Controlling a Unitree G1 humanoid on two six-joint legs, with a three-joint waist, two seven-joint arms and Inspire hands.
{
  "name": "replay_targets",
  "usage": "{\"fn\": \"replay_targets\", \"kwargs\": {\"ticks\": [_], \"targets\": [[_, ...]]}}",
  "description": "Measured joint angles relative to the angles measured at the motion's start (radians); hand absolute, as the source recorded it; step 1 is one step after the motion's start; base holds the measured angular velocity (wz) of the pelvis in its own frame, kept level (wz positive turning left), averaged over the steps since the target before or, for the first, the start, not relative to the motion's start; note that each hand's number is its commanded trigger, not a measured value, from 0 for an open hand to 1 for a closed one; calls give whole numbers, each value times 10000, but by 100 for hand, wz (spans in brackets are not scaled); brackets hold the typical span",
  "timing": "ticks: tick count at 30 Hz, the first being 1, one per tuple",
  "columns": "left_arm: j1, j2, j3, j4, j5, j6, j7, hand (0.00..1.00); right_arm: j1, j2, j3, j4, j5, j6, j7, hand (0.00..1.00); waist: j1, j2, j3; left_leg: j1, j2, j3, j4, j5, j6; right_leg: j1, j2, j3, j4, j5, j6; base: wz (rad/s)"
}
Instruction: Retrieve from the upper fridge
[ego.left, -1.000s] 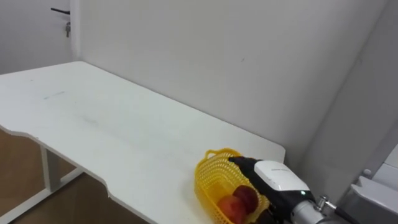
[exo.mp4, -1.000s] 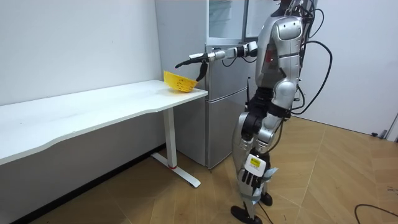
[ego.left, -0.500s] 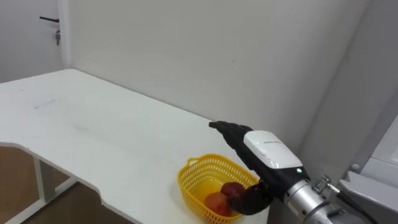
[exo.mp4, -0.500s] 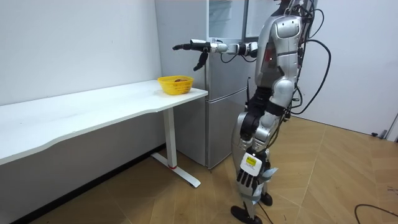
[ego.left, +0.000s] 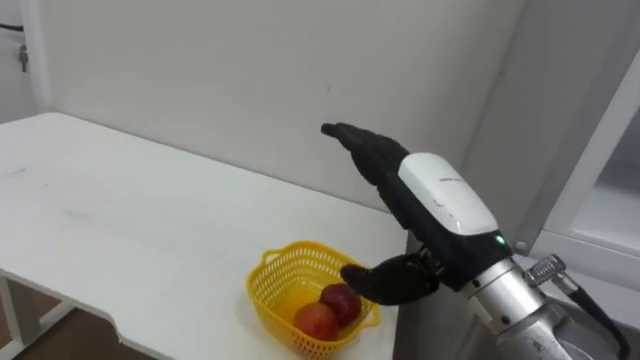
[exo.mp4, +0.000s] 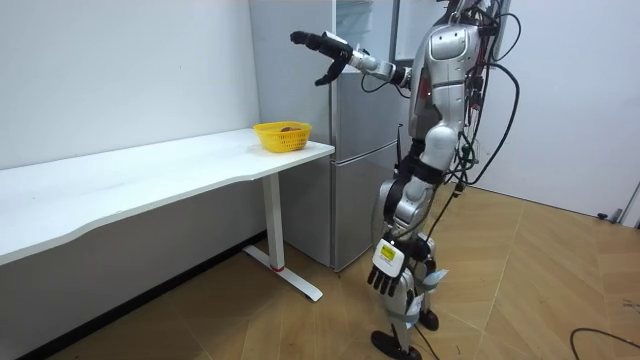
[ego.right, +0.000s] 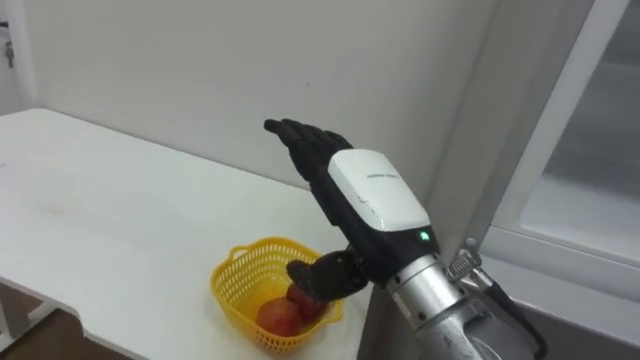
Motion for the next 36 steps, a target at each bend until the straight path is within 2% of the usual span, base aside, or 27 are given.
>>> {"fn": "replay_targets", "kwargs": {"ticks": [4, 8, 9, 12, 16, 17, 19, 24, 26, 28, 30, 32, 36], "targets": [[63, -9, -3, 166, -16, -132, 75, 0, 9, 162, -1, -706, -44, -183, -43, 0, -242, 88, -55, 128, 4, 71, -19, 0, 0, 58, -4, 25, -3, 0, 0, -6], [65, -58, -17, 201, -32, -219, 238, 0, 63, 280, -151, -1166, -8, -473, -219, 0, -544, 194, -17, 164, 4, 113, -42, -1, 2, 53, -7, 111, -9, 0, 1, -3], [49, -124, -12, 317, -30, -280, 298, 0, 154, 433, -398, -1255, -1, -663, -282, 0, -629, 256, 0, 168, -1, 136, -44, -1, 2, 66, -10, 130, 1, 1, 2, -8], [47, -324, -11, 675, -61, -421, 459, 0, 466, 550, -1027, -1808, 261, -841, -691, 0, -802, 458, -53, 206, 6, 240, -114, -2, 4, 62, -8, 160, 5, 6, 6, -9], [137, -430, -6, 889, -241, -498, 529, 0, 1116, 617, -1930, -2501, 611, -1391, -1378, 0, -1189, 790, -149, 362, 57, 456, -197, -2, 4, 76, 21, 335, 18, 10, 2, -14], [146, -449, -6, 888, -242, -498, 553, 0, 1185, 618, -2006, -2536, 692, -1440, -1500, 0, -1233, 840, -149, 376, 63, 502, -202, -2, 4, 74, 23, 358, 17, 10, 2, -18], [146, -486, -26, 880, -250, -508, 662, 0, 1524, 639, -2398, -2620, 907, -1545, -1881, 0, -1536, 992, -119, 480, 76, 612, -306, -1, 3, 82, 36, 452, 24, 15, -5, -15], [125, -543, -31, 859, -247, -522, 869, 0, 2221, 689, -3278, -2638, 1272, -1563, -2748, 0, -2037, 1100, -101, 524, 105, 791, -321, -2, 3, 43, 56, 581, 40, 16, -6, -10], [101, -568, -33, 863, -239, -530, 905, 0, 2662, 916, -3602, -2638, 1509, -1692, -3038, 0, -2053, 1145, -95, 605, 134, 944, -351, -6, 1, 43, 99, 745, 35, 28, -20, -19], [143, -644, -32, 862, -232, -553, 1074, 0, 3485, 1345, -3922, -2631, 1655, -1729, -3287, 0, -2246, 1186, -95, 630, 153, 947, -371, -31, -7, 55, 123, 757, 35, 28, -20, -3], [143, -738, -32, 859, -231, -560, 1084, 0, 3865, 1534, -4022, -2632, 1720, -1713, -3391, 0, -2413, 1290, -96, 593, 154, 953, -388, -36, -7, 9, 125, 759, 30, 28, -20, -2], [160, -777, -33, 830, -232, -561, 1085, 0, 4178, 1548, -4178, -2632, 1750, -1715, -3520, 0, -2552, 1389, -112, 571, 174, 1038, -426, -37, -8, -77, 132, 797, 60, 28, -20, -11], [182, -784, -33, 730, -244, -561, 1249, 0, 4727, 1545, -4536, -2602, 1962, -1643, -4145, 0, -2576, 1569, -116, 501, 194, 1313, -427, -36, -10, -325, 168, 1082, 193, 27, -22, -21]]}}
